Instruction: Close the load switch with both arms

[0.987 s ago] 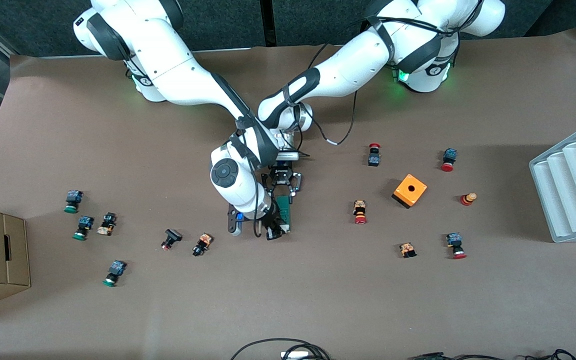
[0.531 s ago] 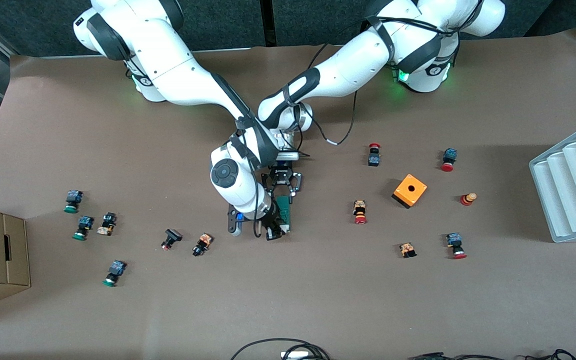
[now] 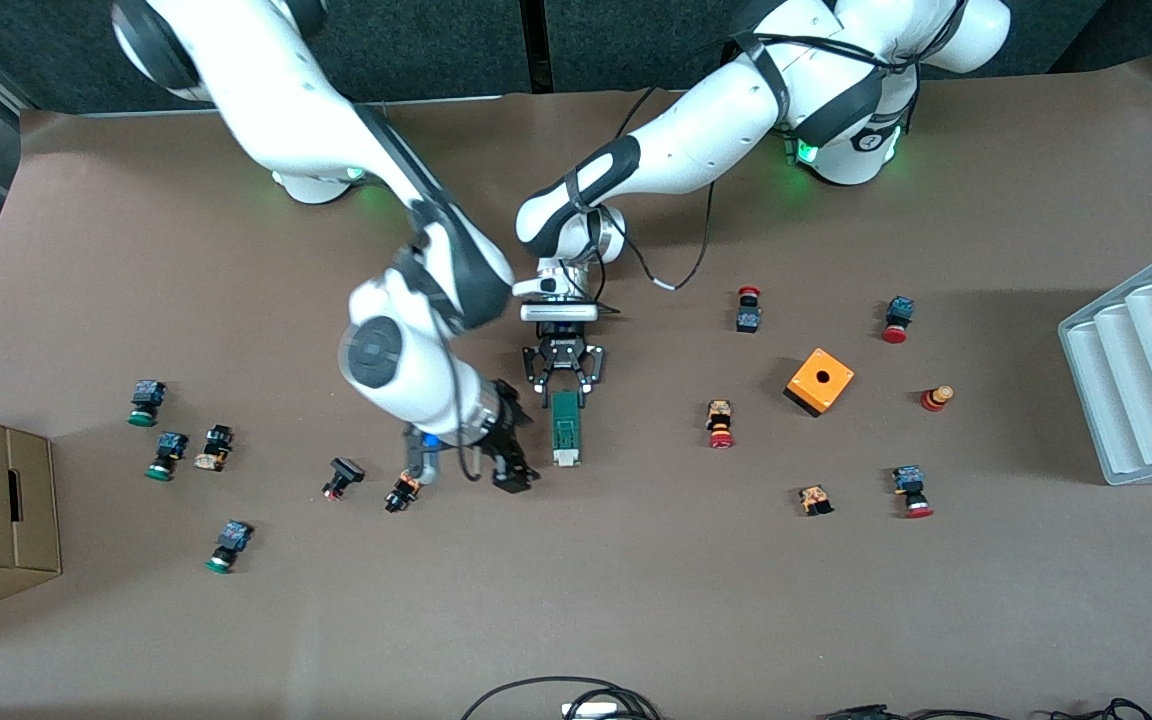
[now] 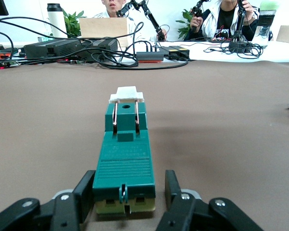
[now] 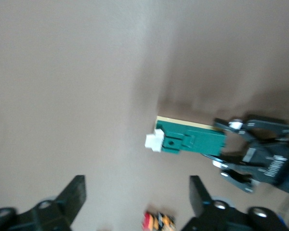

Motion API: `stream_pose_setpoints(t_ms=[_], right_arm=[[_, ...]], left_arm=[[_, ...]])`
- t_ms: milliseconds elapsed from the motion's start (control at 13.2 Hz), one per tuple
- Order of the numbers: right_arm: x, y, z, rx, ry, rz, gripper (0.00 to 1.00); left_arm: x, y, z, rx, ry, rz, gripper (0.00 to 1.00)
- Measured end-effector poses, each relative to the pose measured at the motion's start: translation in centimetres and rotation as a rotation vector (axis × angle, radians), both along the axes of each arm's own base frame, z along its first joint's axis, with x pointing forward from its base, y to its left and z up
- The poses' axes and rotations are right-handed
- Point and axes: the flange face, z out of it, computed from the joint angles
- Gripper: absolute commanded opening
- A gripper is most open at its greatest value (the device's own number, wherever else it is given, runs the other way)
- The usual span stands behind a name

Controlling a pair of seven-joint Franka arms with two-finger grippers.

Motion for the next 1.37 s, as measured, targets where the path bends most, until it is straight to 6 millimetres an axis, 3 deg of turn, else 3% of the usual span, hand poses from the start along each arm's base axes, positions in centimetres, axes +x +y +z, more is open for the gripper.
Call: stream_pose_setpoints(t_ms=[76,152,607,911,1139,1366], right_arm=[[-0.1,-1.3,2.4,0.002,0.001,0.065,1.0],[-0.3,-2.9,4.3,-0.002,-0.002,0.141,1.0],[-1.5,-14.5,11.7,-0.133,-0.081,0.615,1.0],[-3.3,-27.3,15.9,-0.144,-0.099,0.829,1.0],[-5.4,-35.8,17.4,-0.143,-0.161,0.991,1.0],[-6.1,-39.4,17.8,-0.18,-0.186,1.132,1.0]], left_arm=[[0.0,0.0,0.0,0.0,-0.001,0.001,0.8],[0.1,0.0,0.1,-0.001,-0.002,0.002,1.0],[0.7,-0.4,1.0,0.073,0.017,0.019,1.0],[0.9,-1.4,3.7,0.176,0.08,0.05,1.0],[1.1,-2.4,6.3,0.255,0.153,0.069,1.0],[1.3,-3.3,9.1,0.333,0.239,0.069,1.0]])
